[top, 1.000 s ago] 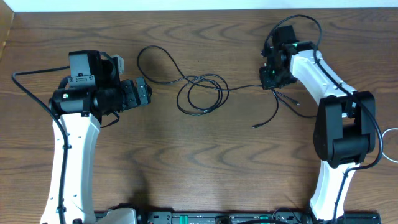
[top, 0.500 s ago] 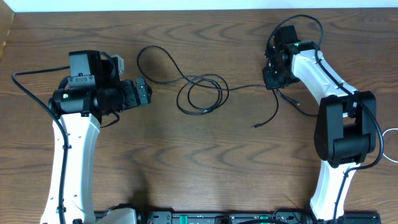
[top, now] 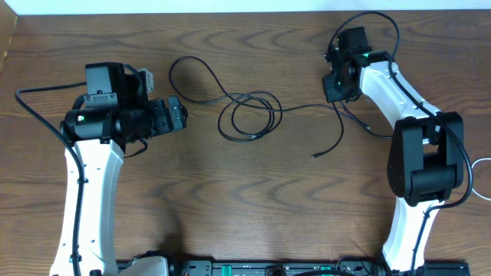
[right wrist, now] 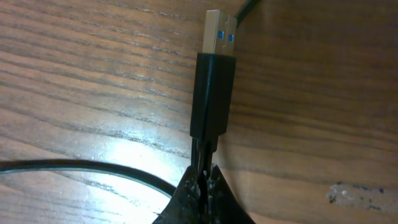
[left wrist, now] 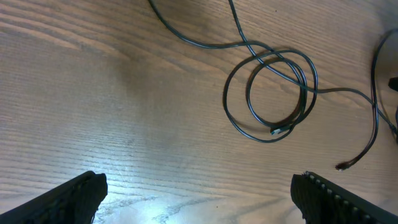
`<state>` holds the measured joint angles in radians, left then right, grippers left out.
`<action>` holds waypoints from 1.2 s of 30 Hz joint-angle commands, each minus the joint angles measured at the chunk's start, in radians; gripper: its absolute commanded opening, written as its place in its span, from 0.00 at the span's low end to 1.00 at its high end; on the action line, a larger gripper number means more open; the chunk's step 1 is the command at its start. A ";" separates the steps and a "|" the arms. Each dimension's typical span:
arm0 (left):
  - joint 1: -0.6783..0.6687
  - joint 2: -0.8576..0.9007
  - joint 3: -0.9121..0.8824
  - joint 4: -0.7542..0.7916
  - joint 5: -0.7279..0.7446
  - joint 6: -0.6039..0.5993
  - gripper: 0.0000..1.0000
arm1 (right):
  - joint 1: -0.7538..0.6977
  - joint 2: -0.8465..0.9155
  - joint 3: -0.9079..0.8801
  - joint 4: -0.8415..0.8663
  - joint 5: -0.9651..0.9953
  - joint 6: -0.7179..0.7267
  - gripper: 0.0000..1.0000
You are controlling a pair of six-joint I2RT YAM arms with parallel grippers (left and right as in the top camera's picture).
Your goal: Untangle cables
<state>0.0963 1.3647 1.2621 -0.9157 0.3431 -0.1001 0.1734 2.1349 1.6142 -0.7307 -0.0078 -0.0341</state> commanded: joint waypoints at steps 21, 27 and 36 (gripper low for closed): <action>0.003 -0.014 -0.004 -0.003 0.012 0.018 1.00 | 0.001 0.109 0.010 -0.016 -0.049 0.026 0.54; 0.003 -0.014 -0.004 -0.003 0.012 0.018 1.00 | 0.005 0.109 0.010 -0.017 -0.085 0.057 0.21; 0.003 -0.014 -0.004 -0.003 0.012 0.018 1.00 | 0.018 0.107 0.013 0.010 -0.313 0.047 0.01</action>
<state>0.0963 1.3647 1.2621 -0.9161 0.3431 -0.0998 0.1818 2.2127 1.6283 -0.7353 -0.1394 0.0269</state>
